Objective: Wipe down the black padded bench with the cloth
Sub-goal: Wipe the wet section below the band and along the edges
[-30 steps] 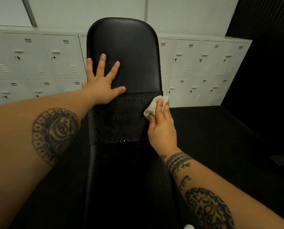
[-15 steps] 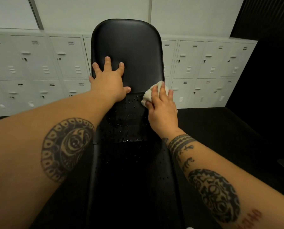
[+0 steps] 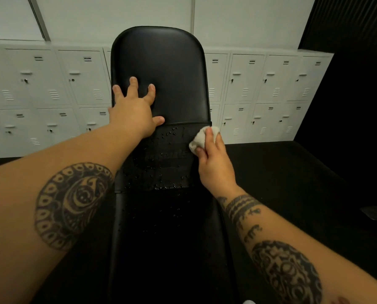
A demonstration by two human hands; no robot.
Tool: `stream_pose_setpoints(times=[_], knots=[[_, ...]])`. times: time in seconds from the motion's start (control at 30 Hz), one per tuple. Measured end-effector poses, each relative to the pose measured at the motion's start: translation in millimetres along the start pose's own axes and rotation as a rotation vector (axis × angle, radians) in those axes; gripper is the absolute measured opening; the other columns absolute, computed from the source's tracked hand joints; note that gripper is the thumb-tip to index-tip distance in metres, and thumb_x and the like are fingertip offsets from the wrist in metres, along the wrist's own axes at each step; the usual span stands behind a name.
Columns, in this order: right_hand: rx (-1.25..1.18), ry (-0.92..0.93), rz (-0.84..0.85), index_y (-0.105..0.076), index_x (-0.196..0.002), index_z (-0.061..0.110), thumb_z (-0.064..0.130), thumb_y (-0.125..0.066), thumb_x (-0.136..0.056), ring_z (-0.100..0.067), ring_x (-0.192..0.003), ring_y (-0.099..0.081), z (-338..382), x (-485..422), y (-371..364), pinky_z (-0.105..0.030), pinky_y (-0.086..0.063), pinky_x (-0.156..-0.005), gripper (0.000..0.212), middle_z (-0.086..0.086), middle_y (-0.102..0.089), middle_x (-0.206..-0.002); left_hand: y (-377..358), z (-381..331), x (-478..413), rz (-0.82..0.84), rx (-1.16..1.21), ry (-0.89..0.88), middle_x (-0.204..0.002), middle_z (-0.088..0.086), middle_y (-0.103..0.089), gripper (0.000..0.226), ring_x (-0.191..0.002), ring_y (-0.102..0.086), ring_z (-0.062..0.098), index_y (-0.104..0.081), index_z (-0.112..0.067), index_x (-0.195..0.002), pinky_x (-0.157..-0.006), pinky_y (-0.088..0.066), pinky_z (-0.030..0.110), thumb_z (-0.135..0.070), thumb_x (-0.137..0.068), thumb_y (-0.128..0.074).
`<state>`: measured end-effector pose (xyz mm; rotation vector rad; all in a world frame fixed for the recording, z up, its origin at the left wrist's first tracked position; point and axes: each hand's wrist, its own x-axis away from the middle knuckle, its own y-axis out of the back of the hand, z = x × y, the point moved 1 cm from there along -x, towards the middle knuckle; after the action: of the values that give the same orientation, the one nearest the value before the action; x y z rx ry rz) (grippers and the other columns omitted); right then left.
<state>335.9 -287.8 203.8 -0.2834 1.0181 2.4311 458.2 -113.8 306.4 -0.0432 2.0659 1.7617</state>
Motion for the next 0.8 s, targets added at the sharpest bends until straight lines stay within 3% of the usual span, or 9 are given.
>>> stream_pose_setpoints(times=[0.23, 0.37, 0.53, 0.63, 0.73, 0.8], knots=[[0.100, 0.162, -0.078, -0.024, -0.156, 0.036, 0.031, -0.048, -0.104, -0.026, -0.147, -0.022, 10, -20, -5, -0.043, -0.021, -0.121, 0.058, 0.001, -0.015, -0.166, 1, 0, 0, 0.006, -0.007, -0.003, -0.171, 0.005, 0.010, 0.093, -0.154, 0.007, 0.046, -0.003, -0.040, -0.162, -0.115, -0.030, 0.068, -0.061, -0.093, -0.061], [-0.061, 0.084, -0.077, -0.023, -0.153, 0.049, 0.033, -0.049, -0.103, -0.018, -0.146, -0.025, -11, 11, -10, -0.027, -0.022, -0.111, 0.058, 0.008, -0.016, -0.165, 1, 1, 0, 0.003, -0.011, -0.006, -0.171, 0.005, 0.010, 0.093, -0.154, 0.007, 0.046, -0.003, -0.041, -0.162, -0.115, -0.031, 0.068, -0.061, -0.092, -0.061], [-0.129, 0.092, -0.045, -0.029, -0.147, 0.057, 0.034, -0.049, -0.103, 0.002, -0.129, -0.028, -36, 54, -12, -0.024, -0.028, -0.109, 0.053, 0.014, -0.018, -0.163, 1, 0, 1, 0.009, -0.009, -0.004, -0.171, 0.004, 0.012, 0.093, -0.154, 0.008, 0.045, -0.002, -0.042, -0.162, -0.114, -0.032, 0.068, -0.063, -0.092, -0.060], [-0.041, 0.104, -0.019, -0.032, -0.147, 0.054, 0.036, -0.049, -0.103, 0.002, -0.122, -0.028, -38, 59, -7, -0.022, -0.028, -0.104, 0.051, 0.016, -0.019, -0.162, 2, -1, 2, 0.024, -0.016, 0.001, -0.171, 0.004, 0.013, 0.093, -0.154, 0.009, 0.045, 0.000, -0.041, -0.162, -0.115, -0.030, 0.068, -0.062, -0.093, -0.060], [0.045, 0.134, 0.009, -0.026, -0.153, 0.047, 0.045, -0.041, -0.103, -0.013, -0.136, -0.027, -27, 52, -2, -0.035, -0.031, -0.112, 0.052, 0.011, -0.011, -0.165, 3, -1, 2, 0.029, -0.008, 0.001, -0.171, 0.004, 0.014, 0.093, -0.154, 0.010, 0.045, 0.000, -0.041, -0.162, -0.115, -0.030, 0.069, -0.061, -0.093, -0.059], [0.117, 0.119, 0.066, -0.017, -0.155, 0.045, 0.050, -0.031, -0.104, -0.018, -0.148, -0.012, -19, 45, -5, -0.046, -0.021, -0.120, 0.053, 0.014, 0.005, -0.166, 2, -1, 2, 0.034, -0.011, 0.003, -0.171, 0.004, 0.014, 0.092, -0.154, 0.010, 0.045, 0.001, -0.042, -0.162, -0.115, -0.030, 0.069, -0.062, -0.094, -0.059]])
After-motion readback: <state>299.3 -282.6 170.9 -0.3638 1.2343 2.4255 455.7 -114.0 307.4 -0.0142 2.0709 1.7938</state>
